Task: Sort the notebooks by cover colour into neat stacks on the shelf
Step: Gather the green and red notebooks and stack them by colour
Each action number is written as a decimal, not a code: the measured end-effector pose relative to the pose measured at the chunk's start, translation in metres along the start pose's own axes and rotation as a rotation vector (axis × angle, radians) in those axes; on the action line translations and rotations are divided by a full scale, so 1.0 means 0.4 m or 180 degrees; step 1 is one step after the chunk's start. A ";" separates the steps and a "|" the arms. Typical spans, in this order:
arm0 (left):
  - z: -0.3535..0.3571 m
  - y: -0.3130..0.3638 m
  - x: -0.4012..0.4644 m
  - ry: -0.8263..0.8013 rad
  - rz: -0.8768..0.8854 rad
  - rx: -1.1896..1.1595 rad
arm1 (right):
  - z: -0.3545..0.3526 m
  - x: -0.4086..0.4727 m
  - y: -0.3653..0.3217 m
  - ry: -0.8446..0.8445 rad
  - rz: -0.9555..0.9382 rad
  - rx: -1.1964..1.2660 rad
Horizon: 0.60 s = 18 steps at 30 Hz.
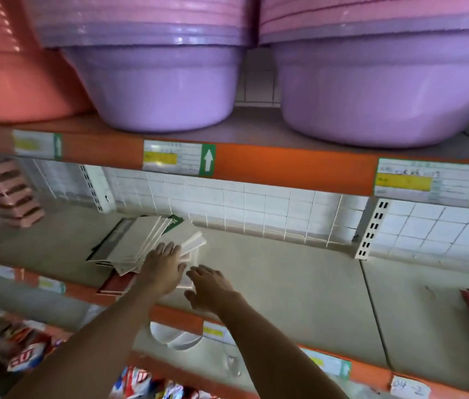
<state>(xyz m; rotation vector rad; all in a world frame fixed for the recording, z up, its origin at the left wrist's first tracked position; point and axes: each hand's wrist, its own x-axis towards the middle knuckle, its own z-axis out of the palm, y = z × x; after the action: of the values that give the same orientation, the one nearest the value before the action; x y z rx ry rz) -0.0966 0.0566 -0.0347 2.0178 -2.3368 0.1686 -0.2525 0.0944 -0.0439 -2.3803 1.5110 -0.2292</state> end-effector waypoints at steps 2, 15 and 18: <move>0.000 -0.041 0.028 0.0024 -0.0015 0.0086 | 0.014 0.048 -0.032 -0.0105 -0.0127 -0.0168; 0.111 -0.065 0.009 0.0503 0.0482 0.0001 | 0.094 0.013 0.006 0.0535 0.1024 0.0031; 0.116 -0.009 0.005 0.0702 0.0820 -0.0207 | 0.069 -0.060 0.055 0.0683 0.1587 -0.0105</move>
<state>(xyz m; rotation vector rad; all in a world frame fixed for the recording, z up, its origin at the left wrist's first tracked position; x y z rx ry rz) -0.0917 0.0487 -0.0801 1.5739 -2.4145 0.3036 -0.2735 0.1121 -0.0768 -1.9649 2.1597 -0.3493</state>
